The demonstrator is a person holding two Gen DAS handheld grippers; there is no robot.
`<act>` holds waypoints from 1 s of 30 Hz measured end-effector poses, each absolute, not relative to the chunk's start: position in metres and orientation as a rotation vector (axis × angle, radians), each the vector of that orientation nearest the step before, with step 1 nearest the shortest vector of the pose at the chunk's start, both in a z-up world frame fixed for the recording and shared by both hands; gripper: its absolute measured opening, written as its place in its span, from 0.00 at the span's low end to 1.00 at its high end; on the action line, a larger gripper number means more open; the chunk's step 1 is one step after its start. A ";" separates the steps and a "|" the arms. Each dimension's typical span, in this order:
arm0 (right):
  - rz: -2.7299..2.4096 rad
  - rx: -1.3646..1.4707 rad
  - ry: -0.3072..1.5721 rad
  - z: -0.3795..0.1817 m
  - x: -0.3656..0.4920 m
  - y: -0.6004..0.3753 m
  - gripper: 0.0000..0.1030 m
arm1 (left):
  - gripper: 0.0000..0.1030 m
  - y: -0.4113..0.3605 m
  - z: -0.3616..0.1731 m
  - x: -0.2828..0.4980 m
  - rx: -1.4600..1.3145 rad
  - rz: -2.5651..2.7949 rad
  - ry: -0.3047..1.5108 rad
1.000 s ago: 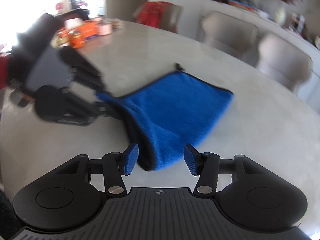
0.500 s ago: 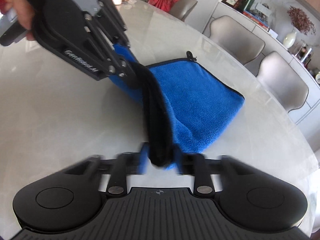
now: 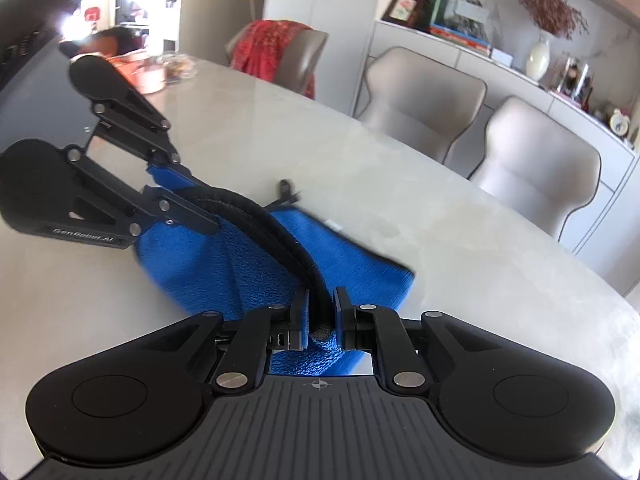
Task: Fold towel
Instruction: 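Lift the towel end with the right gripper and fold it over toward the left gripper, then release the towel and press the folded towel flat with both grippers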
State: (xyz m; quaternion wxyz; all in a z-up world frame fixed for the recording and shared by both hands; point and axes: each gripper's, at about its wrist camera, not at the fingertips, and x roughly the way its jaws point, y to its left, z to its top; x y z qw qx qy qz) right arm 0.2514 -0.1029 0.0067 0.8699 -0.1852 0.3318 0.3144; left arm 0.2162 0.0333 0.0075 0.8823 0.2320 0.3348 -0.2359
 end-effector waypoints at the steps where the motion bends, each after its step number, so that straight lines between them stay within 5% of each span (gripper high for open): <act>1: 0.653 -0.377 0.704 0.005 0.260 -0.103 0.12 | 0.11 0.035 0.007 0.228 0.477 -0.488 0.697; 9: 0.606 -0.356 0.808 -0.021 0.328 -0.093 0.12 | 0.13 0.039 -0.023 0.305 0.458 -0.481 0.739; 15: 0.485 -0.392 0.820 -0.033 0.348 -0.092 0.28 | 0.27 0.056 -0.040 0.328 0.432 -0.398 0.754; 20: 0.442 -0.244 0.779 -0.023 0.338 -0.118 0.36 | 0.51 0.104 -0.023 0.311 0.216 -0.339 0.691; 30: 0.512 0.009 0.893 -0.038 0.343 -0.136 0.37 | 0.53 0.111 -0.057 0.296 -0.024 -0.397 0.856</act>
